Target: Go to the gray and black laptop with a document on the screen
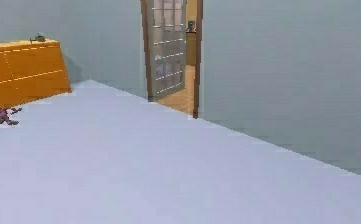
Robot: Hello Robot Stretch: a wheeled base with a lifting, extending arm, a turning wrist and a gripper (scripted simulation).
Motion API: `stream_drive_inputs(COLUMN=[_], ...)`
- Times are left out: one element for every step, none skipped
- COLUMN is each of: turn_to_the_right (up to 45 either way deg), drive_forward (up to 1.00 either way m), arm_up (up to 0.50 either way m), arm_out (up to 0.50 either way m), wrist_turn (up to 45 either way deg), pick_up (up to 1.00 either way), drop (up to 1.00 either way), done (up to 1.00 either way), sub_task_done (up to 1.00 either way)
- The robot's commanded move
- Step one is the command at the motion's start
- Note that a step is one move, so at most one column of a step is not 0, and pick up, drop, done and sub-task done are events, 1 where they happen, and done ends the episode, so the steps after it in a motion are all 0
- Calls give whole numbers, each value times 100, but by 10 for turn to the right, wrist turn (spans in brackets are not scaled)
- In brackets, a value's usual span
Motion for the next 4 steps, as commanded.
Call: stream_drive_inputs(turn_to_the_right=[0, -30, -90, 0], drive_forward=[100, 0, 0, 100], arm_up=[0, 0, 0, 0], arm_out=[0, 0, 0, 0], wrist_turn=[0, 0, 0, 0], pick_up=[0, 0, 0, 0], drop=[0, 0, 0, 0], done=[0, 0, 0, 0], sub_task_done=[0, 0, 0, 0])
